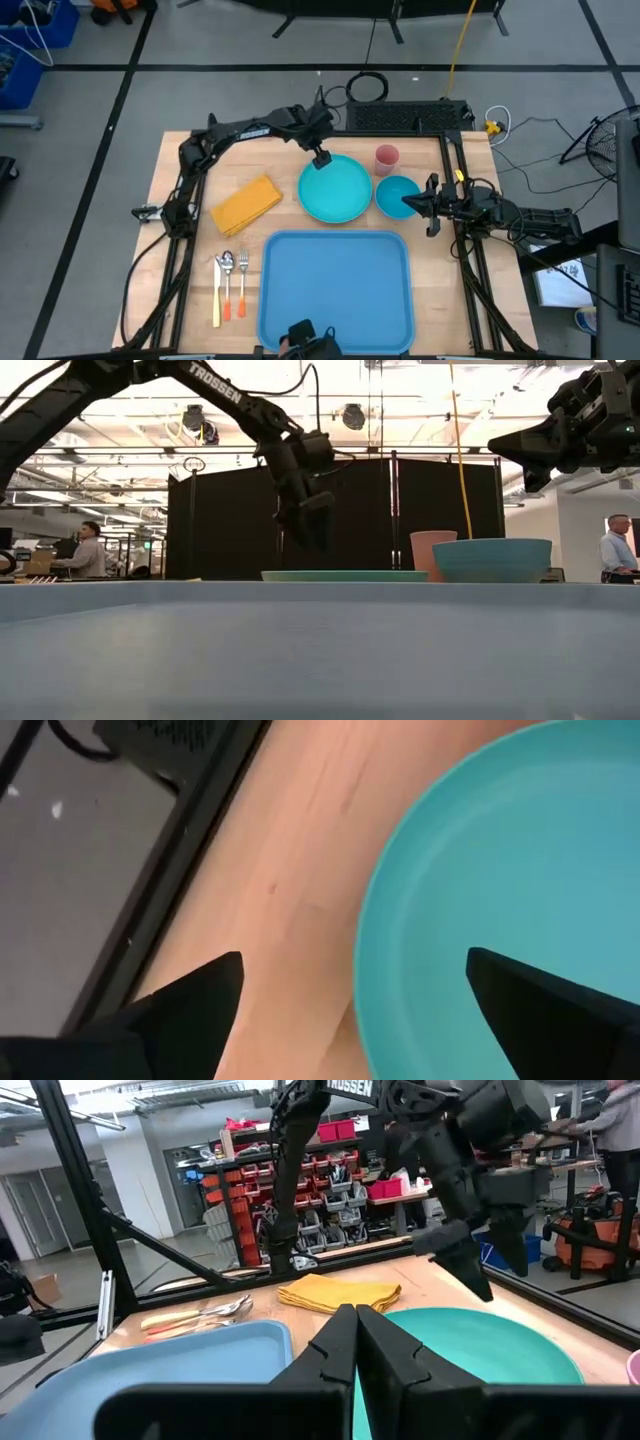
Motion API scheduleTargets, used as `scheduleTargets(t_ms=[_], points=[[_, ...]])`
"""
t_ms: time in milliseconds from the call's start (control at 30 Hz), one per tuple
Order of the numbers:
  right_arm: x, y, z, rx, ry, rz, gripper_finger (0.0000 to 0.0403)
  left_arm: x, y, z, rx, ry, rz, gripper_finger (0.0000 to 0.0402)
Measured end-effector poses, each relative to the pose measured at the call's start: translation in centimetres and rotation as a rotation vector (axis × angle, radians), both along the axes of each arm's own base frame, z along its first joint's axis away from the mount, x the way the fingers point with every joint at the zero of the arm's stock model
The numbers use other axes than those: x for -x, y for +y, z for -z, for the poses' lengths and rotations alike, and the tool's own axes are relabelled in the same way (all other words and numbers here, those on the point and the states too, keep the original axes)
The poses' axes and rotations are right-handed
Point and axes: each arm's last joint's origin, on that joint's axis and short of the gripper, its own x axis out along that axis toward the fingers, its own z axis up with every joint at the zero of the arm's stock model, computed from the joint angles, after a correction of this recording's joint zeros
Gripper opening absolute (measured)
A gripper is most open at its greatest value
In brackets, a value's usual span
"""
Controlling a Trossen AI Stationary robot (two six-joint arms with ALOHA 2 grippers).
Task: Set up tray
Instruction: Put the green plate on the left of the blue tray
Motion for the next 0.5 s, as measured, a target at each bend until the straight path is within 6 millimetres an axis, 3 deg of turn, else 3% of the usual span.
scheduleTargets(t_ms=[500], points=[[0.06,-0.31,0.00,0.048,0.010,0.111,0.0000,0.90,0.72,0.94,0.046,0.061,0.015,0.0371]])
